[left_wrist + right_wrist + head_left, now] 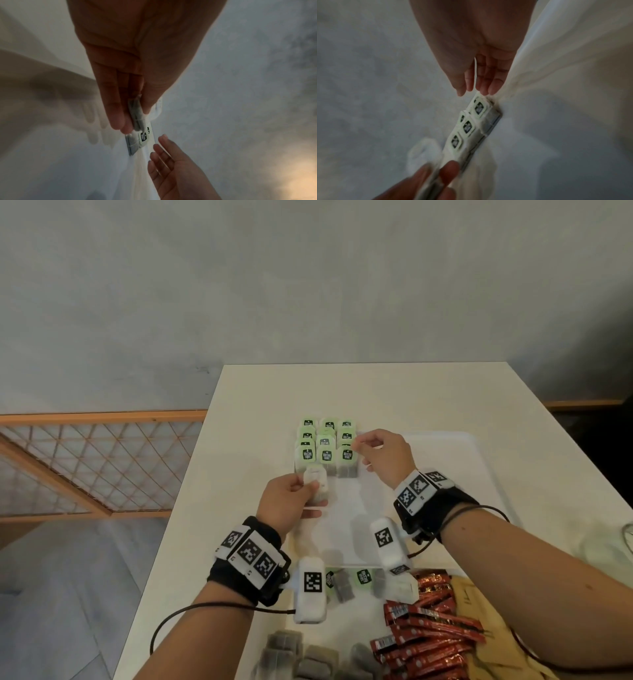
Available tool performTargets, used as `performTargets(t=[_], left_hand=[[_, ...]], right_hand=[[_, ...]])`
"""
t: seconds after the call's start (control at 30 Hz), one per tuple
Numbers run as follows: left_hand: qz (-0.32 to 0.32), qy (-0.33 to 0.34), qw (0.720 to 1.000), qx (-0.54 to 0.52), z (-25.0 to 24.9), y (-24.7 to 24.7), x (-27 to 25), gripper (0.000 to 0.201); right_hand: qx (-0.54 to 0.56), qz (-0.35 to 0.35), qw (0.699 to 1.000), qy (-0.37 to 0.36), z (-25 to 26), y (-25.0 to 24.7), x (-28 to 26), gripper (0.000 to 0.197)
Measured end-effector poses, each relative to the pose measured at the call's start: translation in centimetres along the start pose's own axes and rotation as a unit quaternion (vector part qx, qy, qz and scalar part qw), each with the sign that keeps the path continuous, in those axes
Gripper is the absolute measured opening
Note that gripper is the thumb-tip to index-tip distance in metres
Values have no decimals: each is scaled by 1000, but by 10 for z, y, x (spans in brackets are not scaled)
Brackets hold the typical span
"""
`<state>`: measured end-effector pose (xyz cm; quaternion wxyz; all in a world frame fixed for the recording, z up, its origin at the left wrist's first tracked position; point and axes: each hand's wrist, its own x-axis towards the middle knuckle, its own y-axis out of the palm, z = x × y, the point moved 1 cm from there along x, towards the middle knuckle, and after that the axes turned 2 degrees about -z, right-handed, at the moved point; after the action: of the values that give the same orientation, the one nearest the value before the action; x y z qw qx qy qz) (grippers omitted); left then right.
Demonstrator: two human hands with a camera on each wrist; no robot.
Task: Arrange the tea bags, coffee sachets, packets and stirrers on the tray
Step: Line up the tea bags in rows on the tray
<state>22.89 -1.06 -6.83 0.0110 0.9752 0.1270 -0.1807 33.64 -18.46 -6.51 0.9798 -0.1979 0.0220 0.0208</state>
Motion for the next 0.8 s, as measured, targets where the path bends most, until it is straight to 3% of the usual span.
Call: performTargets(t=[0.07, 0.17, 0.3, 0.47, 0.63, 0.8], left_hand=[[5, 12, 1000, 19, -3, 3, -3, 13], [12, 30, 998, 48, -6, 8, -9, 14], [32, 51, 994, 89, -11, 13, -20, 12], [55, 64, 991, 104, -17, 5, -32, 9], [-22, 146, 975, 168, -16, -7, -35, 25], [39, 174, 964, 195, -16, 1, -42, 27]], right_hand=[[29, 12, 999, -5, 7, -3, -13, 11], [61, 83, 995, -8, 16, -4, -39, 14], [37, 140, 989, -30, 20, -5, -63, 8], [15, 121, 992, -38, 24, -8, -78, 7], [16, 43, 999, -16, 26, -5, -86, 18], [-2, 38, 999, -22, 31, 12, -95, 20]])
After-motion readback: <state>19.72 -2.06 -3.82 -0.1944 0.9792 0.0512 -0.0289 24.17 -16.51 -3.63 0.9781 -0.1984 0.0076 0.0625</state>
